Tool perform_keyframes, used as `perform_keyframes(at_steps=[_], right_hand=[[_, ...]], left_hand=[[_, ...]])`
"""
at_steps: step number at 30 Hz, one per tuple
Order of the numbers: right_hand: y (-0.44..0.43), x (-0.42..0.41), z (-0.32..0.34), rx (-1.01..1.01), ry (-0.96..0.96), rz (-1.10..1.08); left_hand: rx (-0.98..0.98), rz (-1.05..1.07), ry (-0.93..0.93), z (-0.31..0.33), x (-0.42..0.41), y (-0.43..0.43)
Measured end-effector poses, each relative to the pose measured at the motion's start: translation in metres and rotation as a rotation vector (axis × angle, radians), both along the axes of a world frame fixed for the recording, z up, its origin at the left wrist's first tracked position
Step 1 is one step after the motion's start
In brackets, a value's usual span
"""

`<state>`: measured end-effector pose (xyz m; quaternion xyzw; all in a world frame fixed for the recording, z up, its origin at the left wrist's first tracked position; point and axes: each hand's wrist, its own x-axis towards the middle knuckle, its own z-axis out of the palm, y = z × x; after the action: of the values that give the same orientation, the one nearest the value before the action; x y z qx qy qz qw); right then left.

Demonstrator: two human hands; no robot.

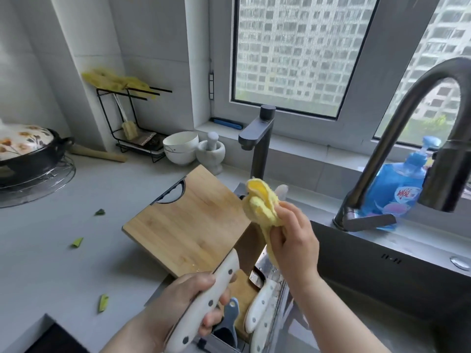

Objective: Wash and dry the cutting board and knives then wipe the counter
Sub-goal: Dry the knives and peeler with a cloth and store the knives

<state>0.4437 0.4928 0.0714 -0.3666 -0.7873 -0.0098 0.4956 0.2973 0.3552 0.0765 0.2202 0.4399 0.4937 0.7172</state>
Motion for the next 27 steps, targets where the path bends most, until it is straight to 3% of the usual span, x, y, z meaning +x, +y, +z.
perform_keyframes(at_steps=[3, 6, 8, 11, 16, 21, 27], right_hand=[[0.023, 0.007, 0.014, -0.208, -0.012, -0.069], [0.043, 0.015, 0.027, -0.595, -0.063, -0.119], [0.043, 0.018, 0.033, -0.679, 0.052, -0.132], [0.024, 0.006, 0.029, -0.659, 0.188, -0.074], [-0.022, -0.022, 0.002, -0.584, -0.066, 0.160], [-0.059, -0.049, -0.007, -0.287, 0.020, 0.353], [-0.100, -0.091, -0.002, -0.182, 0.067, 0.444]], left_hand=[[-0.011, -0.030, 0.030, -0.004, 0.003, 0.000], [-0.039, -0.006, 0.056, -0.011, 0.009, 0.000], [-0.048, 0.038, 0.072, -0.015, 0.012, 0.000], [-0.049, 0.106, 0.038, -0.012, 0.012, 0.000], [-0.014, 0.185, -0.021, -0.004, 0.008, -0.001], [0.015, 0.290, 0.178, 0.004, -0.007, -0.011], [0.011, 0.517, 0.343, 0.017, -0.042, -0.028]])
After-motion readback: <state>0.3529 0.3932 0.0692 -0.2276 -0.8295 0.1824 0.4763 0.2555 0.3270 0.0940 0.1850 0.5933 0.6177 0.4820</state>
